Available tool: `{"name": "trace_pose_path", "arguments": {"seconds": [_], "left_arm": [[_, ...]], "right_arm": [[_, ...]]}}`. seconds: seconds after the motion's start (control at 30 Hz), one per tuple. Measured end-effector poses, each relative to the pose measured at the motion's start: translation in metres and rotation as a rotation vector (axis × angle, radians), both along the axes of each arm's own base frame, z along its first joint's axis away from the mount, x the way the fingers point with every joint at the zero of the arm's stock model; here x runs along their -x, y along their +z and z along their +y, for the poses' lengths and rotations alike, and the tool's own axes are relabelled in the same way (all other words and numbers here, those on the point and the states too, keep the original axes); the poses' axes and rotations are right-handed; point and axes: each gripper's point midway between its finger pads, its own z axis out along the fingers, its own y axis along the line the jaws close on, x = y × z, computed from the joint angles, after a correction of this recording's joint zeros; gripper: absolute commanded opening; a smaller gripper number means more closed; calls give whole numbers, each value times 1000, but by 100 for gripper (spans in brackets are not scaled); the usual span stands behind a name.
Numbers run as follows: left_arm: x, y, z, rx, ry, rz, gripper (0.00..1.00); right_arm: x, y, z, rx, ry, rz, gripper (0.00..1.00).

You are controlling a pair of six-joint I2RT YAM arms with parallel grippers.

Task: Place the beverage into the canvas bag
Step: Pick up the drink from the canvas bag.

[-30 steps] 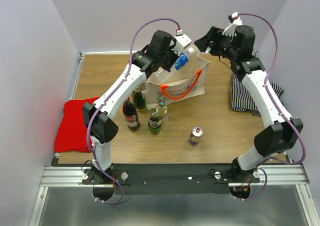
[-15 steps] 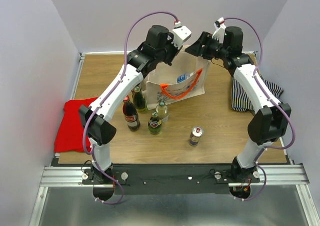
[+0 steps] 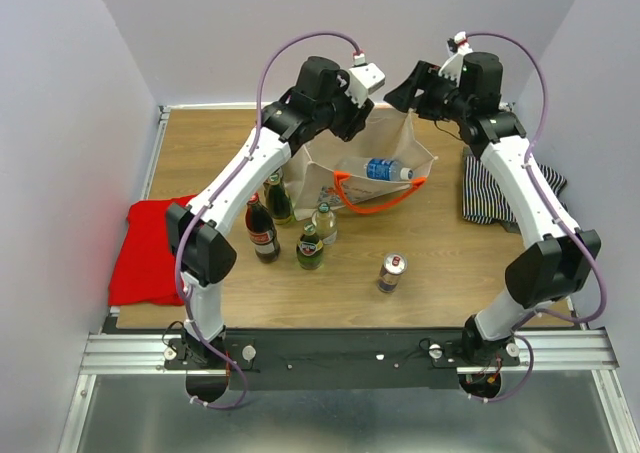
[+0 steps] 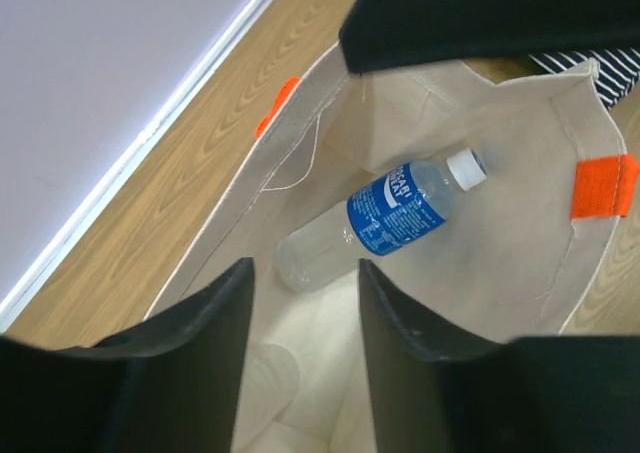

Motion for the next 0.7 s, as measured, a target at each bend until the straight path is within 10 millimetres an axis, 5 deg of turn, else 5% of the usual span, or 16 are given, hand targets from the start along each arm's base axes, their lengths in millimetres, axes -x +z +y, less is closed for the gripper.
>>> {"name": "trace_pose_path", "arguments": {"seconds": [0.23, 0.7], "left_arm": [[-1, -23, -9, 4, -67, 59, 66], [15, -83, -22, -51, -191, 225, 82]], "right_arm": [[8, 19, -16, 36, -67, -52, 81], [16, -3, -31, 101, -131, 37, 82]]}}
